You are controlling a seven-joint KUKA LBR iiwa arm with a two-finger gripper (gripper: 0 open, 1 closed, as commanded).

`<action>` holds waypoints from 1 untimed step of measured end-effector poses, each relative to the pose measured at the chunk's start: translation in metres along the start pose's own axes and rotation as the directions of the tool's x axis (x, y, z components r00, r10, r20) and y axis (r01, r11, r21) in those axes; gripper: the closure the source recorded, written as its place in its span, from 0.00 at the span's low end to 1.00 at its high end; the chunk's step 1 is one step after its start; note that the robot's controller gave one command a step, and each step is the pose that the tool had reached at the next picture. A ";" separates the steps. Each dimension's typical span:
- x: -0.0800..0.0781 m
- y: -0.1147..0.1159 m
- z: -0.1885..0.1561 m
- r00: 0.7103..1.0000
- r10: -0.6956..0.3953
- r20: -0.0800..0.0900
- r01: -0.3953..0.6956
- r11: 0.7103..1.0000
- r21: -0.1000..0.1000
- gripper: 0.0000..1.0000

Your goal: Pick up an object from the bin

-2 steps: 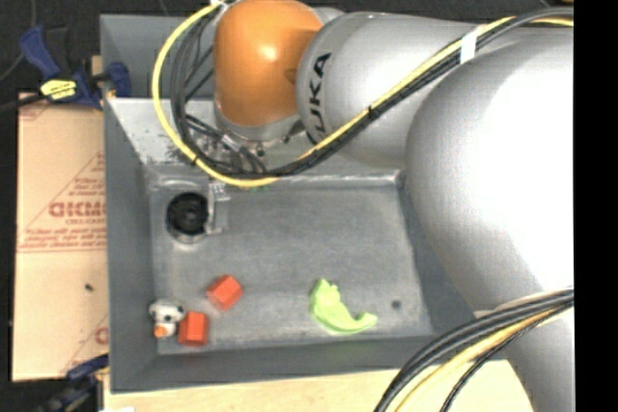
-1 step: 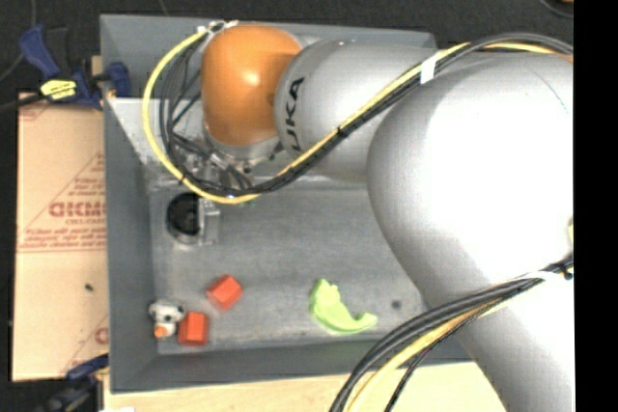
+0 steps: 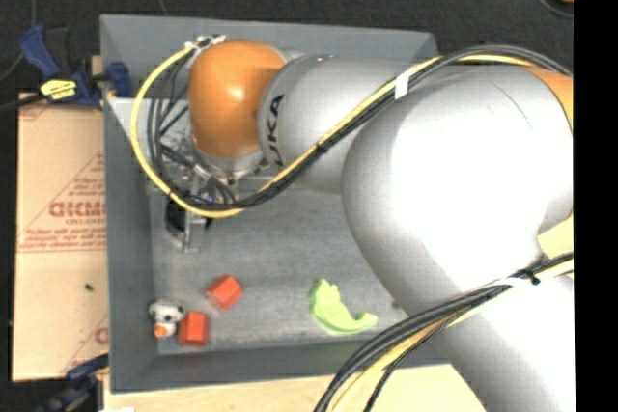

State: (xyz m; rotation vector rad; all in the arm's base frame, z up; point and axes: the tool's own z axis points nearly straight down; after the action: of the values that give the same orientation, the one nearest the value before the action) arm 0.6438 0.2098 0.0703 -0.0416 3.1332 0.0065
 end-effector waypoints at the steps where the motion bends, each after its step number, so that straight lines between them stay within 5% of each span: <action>1: 0.002 -0.011 -0.001 0.999 0.034 -0.006 -0.034 0.999 0.003 1.00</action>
Offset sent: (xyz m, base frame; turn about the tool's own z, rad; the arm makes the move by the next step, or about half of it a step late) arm 0.0000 0.0000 0.0000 0.0000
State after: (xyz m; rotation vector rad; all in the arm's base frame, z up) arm 0.6420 0.1985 0.0712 0.0115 3.1396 0.0023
